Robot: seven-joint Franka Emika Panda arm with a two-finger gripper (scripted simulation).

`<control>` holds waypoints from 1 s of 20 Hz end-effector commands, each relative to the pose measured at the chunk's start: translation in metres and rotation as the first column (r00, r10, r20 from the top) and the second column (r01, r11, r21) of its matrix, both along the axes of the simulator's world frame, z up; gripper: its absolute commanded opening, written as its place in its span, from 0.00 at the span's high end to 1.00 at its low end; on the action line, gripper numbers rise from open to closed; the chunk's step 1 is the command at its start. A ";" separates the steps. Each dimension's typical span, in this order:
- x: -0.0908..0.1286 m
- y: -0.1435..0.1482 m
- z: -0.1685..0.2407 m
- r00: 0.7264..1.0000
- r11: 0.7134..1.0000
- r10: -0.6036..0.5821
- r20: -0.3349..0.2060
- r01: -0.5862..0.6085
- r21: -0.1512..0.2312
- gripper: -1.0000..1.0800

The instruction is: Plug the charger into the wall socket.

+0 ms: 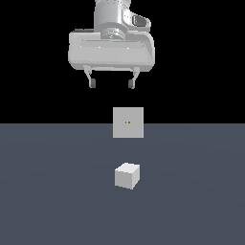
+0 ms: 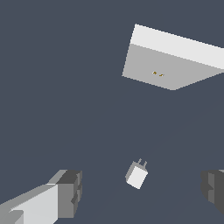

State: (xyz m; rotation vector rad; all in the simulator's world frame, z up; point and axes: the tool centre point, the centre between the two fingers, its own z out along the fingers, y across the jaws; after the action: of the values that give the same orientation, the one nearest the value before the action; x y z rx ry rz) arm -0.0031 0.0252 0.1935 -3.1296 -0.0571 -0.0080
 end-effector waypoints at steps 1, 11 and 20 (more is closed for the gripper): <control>0.000 0.000 0.000 1.000 1.000 0.000 0.000 0.000 0.000 0.04; -0.010 -0.005 -0.012 0.999 0.999 -0.049 0.017 0.049 -0.004 0.04; -0.035 -0.017 -0.046 0.983 0.984 -0.175 0.063 0.176 -0.010 0.04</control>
State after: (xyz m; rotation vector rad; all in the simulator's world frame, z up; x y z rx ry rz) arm -0.0326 0.0100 0.1547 -3.1383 0.1786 -0.0930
